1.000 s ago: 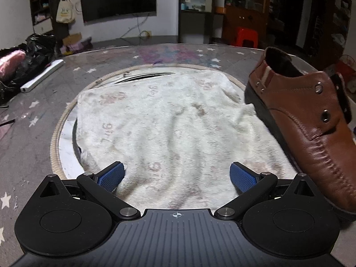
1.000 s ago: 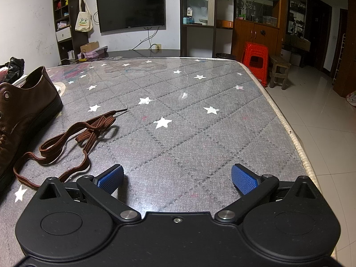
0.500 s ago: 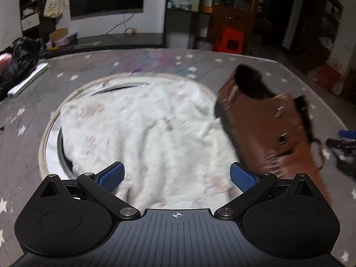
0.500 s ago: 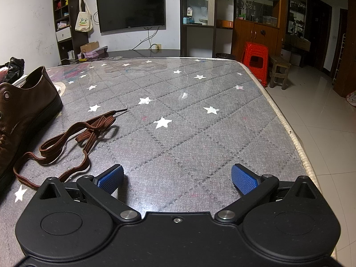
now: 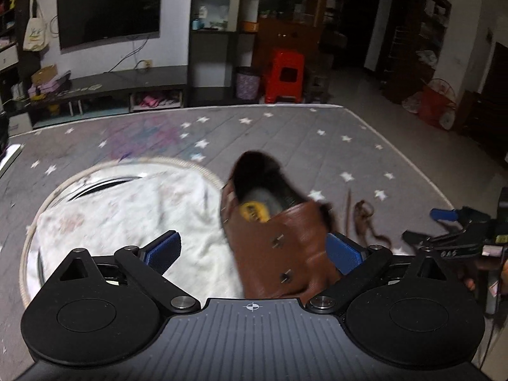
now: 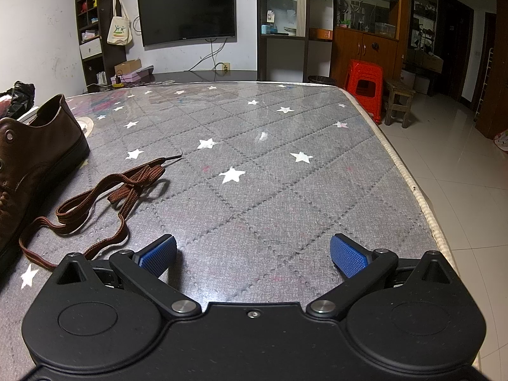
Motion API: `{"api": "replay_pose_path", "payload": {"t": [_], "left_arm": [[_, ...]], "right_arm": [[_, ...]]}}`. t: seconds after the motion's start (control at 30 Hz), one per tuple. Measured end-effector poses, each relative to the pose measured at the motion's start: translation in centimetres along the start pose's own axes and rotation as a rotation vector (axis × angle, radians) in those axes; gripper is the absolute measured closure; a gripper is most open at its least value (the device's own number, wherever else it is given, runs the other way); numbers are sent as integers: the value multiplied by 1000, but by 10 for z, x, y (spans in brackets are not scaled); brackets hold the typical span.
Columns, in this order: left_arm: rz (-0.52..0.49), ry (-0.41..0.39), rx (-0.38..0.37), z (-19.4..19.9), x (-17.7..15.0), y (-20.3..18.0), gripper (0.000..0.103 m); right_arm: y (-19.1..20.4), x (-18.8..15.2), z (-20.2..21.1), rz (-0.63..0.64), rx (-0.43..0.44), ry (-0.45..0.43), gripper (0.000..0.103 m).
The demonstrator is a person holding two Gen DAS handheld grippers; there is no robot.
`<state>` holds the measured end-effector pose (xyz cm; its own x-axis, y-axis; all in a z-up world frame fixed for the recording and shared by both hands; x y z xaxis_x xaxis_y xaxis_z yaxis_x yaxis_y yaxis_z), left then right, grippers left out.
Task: Lace up shoes with both hands
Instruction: 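Hold the shoe upright in the left gripper near the brown shoelace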
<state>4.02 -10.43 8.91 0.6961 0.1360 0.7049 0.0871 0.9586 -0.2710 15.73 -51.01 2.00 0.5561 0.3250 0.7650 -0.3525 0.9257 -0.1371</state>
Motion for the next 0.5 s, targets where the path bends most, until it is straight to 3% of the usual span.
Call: {"api": "replay_pose_path", "payload": {"t": [0.27, 0.33, 0.5], "left_arm": [[21, 30, -1, -13, 8, -8, 16], [18, 35, 1, -15, 8, -9, 17], [24, 34, -10, -16, 9, -9, 18]], "right_arm": [[3, 1, 2, 12, -10, 6, 0], [10, 1, 8, 24, 28, 4, 0], [30, 6, 19, 181, 43, -12, 0]]}}
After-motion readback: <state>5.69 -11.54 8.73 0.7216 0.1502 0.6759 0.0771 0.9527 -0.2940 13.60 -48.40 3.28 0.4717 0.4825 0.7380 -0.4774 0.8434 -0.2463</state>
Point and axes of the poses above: each gripper's, at about its wrist camera, not at the fingertips, and z roughly against the way its jaws point, y to its left, x to its top, the point moved 2 cm from there along -z, roughly the way its jaws point, and after that the axes turned 13 degrees about z, right-handed, at the moved point
